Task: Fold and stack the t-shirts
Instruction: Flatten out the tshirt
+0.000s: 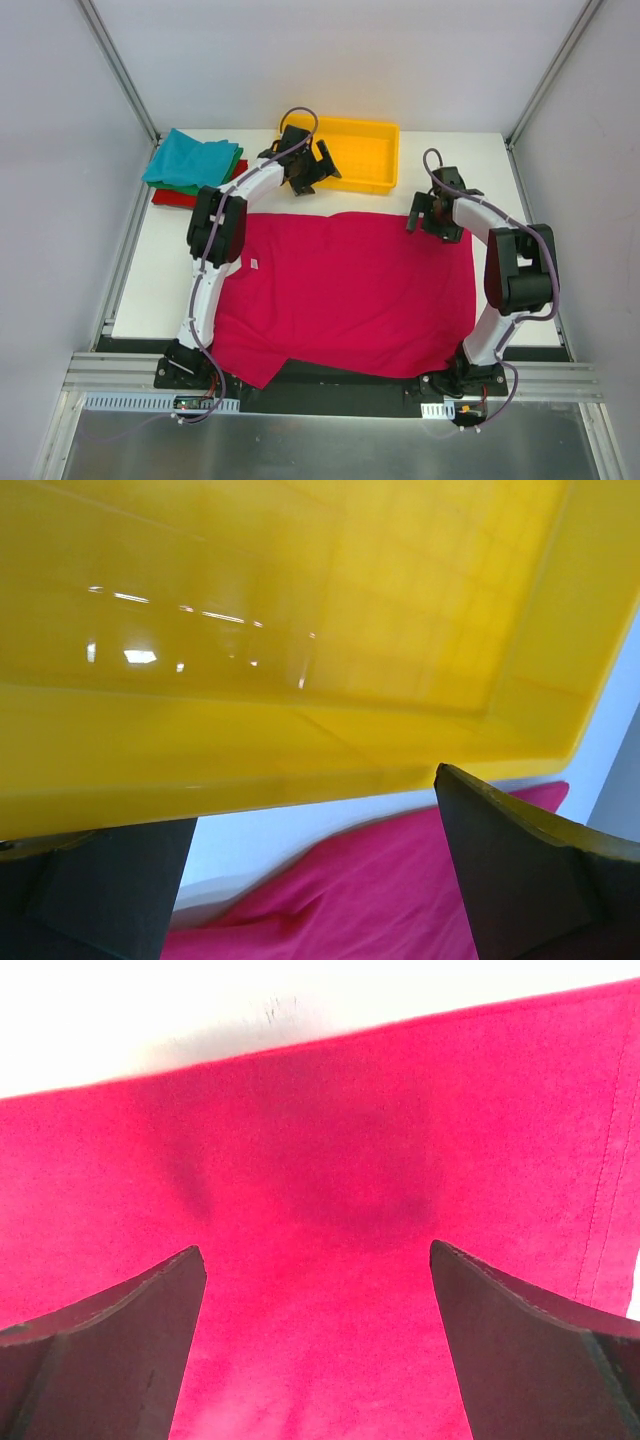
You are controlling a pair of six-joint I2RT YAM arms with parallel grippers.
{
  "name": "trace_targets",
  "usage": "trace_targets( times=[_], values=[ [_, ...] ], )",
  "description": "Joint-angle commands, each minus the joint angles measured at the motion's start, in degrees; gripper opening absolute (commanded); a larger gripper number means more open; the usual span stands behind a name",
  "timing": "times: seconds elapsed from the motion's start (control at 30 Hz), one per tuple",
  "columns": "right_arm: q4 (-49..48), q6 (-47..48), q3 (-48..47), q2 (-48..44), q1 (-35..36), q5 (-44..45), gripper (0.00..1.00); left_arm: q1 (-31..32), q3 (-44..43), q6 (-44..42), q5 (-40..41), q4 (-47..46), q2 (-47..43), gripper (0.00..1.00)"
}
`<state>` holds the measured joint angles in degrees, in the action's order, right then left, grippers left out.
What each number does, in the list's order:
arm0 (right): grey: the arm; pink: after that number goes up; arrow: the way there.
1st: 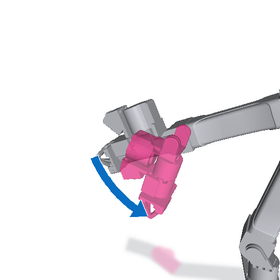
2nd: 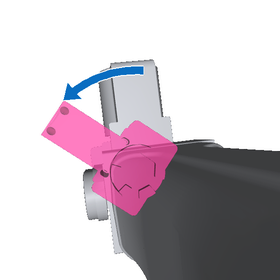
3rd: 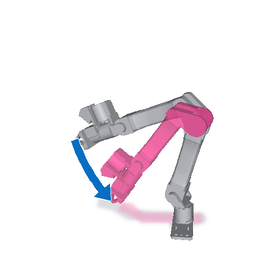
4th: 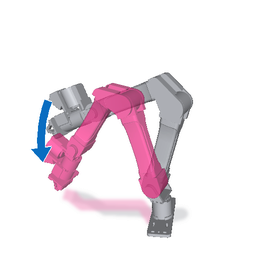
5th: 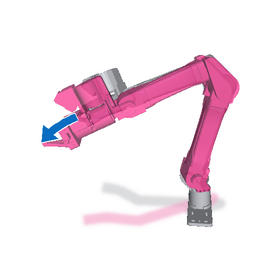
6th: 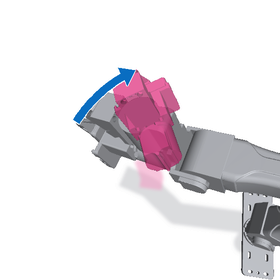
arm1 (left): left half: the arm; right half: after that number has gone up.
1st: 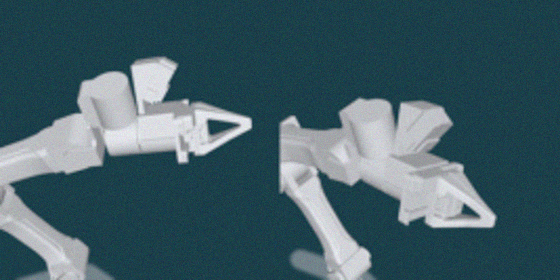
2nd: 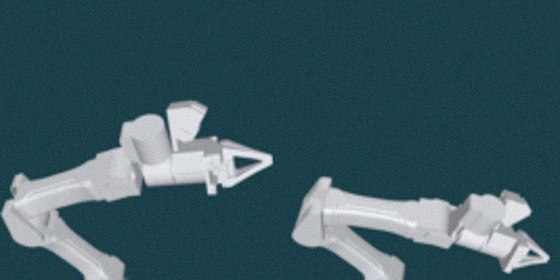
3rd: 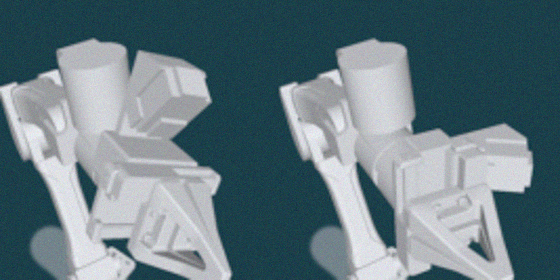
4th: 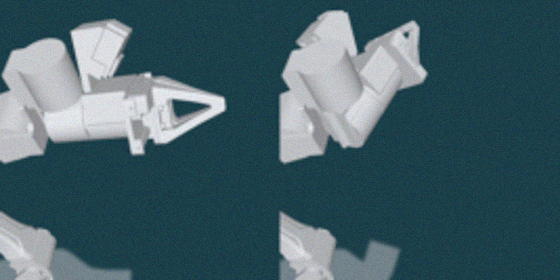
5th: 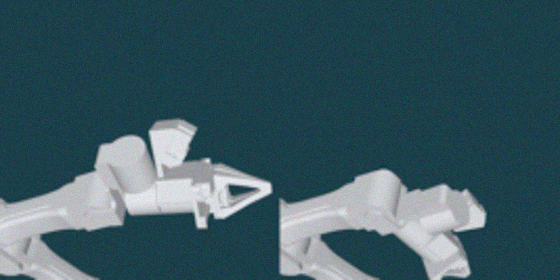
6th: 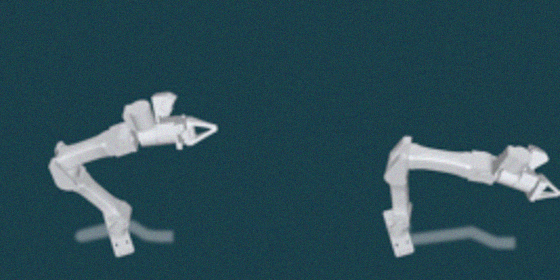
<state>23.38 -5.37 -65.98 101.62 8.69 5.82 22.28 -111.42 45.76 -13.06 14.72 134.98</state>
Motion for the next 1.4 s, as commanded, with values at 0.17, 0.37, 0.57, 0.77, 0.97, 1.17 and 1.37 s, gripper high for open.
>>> trace_targets(
  times=[0.17,0.37,0.57,0.77,0.97,1.17,1.37],
  values=[
    [-0.3,-0.6,-0.2,-3.4,-0.3,0.9,0.96,3.5,-10.9,2.3,-2.7,-6.3,3.6,0.99],
    [1.5,-1.1,5.1,-10.6,-0.3,0.9,0.96,4.0,-2.0,-4.8,-5.3,-6.3,-6.9,0.99],
    [4.0,-2.4,12.7,-17.0,-0.4,0.6,0.96,4.9,32.2,-14.0,0.2,-6.3,-34.8,0.99],
    [5.5,-1.8,17.5,-19.4,-0.9,1.0,0.96,4.6,58.4,-12.9,9.2,-6.2,-54.5,0.99],
    [4.9,-1.1,15.5,-13.4,-1.3,0.4,0.96,3.4,62.8,-10.0,9.0,-7.1,-49.7,0.99],
    [4.5,1.1,8.3,-4.2,-2.9,-1.2,0.98,0.6,56.5,-10.3,8.8,-6.5,-39.2,0.99],
    [6.3,3.3,-3.1,4.5,-5.3,-4.4,1.0,-3.1,47.4,-11.1,9.6,-3.2,-30.2,0.99]
  ],
)
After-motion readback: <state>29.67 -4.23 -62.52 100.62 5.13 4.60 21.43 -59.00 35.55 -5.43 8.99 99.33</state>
